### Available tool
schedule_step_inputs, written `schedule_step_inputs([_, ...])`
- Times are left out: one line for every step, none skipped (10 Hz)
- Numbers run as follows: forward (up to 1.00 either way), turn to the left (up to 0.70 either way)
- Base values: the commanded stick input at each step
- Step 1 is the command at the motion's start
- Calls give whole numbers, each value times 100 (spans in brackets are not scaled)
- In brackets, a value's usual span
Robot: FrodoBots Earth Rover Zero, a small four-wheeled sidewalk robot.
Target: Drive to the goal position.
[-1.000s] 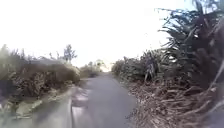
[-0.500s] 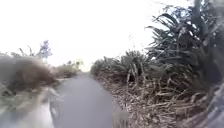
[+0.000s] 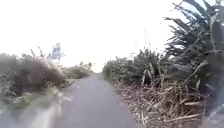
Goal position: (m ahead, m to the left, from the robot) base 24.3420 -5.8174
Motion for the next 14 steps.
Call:
schedule_step_inputs([70, 35])
schedule_step_inputs([70, 35])
schedule_step_inputs([70, 35])
schedule_step_inputs([70, 35])
schedule_step_inputs([70, 14])
schedule_step_inputs([70, -10])
schedule_step_inputs([70, -35])
schedule_step_inputs([70, -35])
schedule_step_inputs([70, -35])
schedule_step_inputs([70, -35])
schedule_step_inputs([70, -35])
schedule_step_inputs([70, -35])
schedule_step_inputs([70, -35])
schedule_step_inputs([70, -35])
